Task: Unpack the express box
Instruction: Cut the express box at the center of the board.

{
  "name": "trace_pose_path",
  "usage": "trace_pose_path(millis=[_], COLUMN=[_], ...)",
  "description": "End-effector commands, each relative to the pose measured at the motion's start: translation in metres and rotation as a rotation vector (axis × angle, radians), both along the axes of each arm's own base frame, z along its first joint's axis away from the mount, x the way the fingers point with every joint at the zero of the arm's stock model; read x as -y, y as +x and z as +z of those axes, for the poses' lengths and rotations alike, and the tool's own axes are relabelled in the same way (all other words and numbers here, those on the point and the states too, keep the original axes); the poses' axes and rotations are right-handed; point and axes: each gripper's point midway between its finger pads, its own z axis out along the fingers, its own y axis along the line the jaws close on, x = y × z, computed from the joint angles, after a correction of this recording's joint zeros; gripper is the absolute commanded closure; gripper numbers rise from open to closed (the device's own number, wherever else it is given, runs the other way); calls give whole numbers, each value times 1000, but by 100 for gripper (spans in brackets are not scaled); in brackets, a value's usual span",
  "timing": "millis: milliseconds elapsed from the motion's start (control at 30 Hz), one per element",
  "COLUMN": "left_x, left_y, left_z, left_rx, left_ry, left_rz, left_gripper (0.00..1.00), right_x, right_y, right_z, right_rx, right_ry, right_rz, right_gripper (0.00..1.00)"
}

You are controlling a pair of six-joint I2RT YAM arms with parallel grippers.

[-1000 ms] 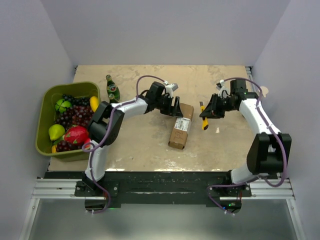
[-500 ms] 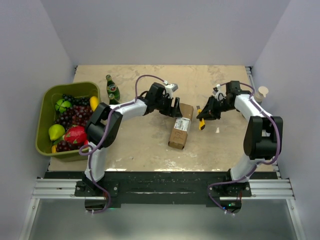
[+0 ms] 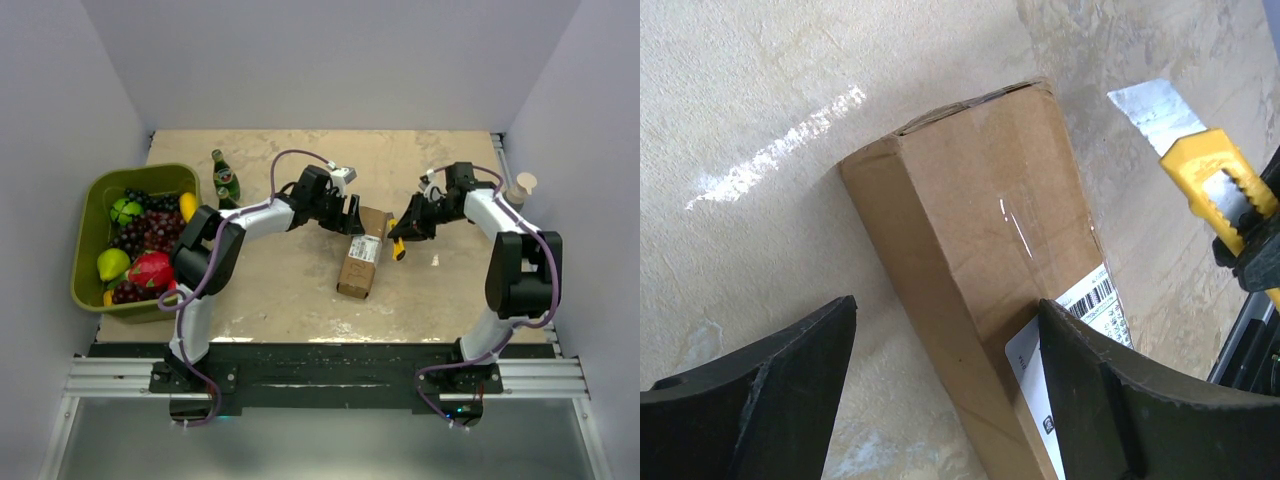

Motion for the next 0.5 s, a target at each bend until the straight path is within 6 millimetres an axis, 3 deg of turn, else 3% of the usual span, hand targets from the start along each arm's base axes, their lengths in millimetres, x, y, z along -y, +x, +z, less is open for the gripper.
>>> trace_pose_path(millis=[0, 467], left_x=[-34, -33], left_y=[-20, -18], left_z=[-63, -63], left_rx=[-90, -92], left_ry=[209, 202], left_rz=[22, 25], left_gripper=[23, 23], right_x=[-5, -3], right_y=[3, 5], right_z=[2, -6], right_rx=[-4, -23], right_ry=[12, -2], right_rz=[3, -2], right_gripper=[100, 100])
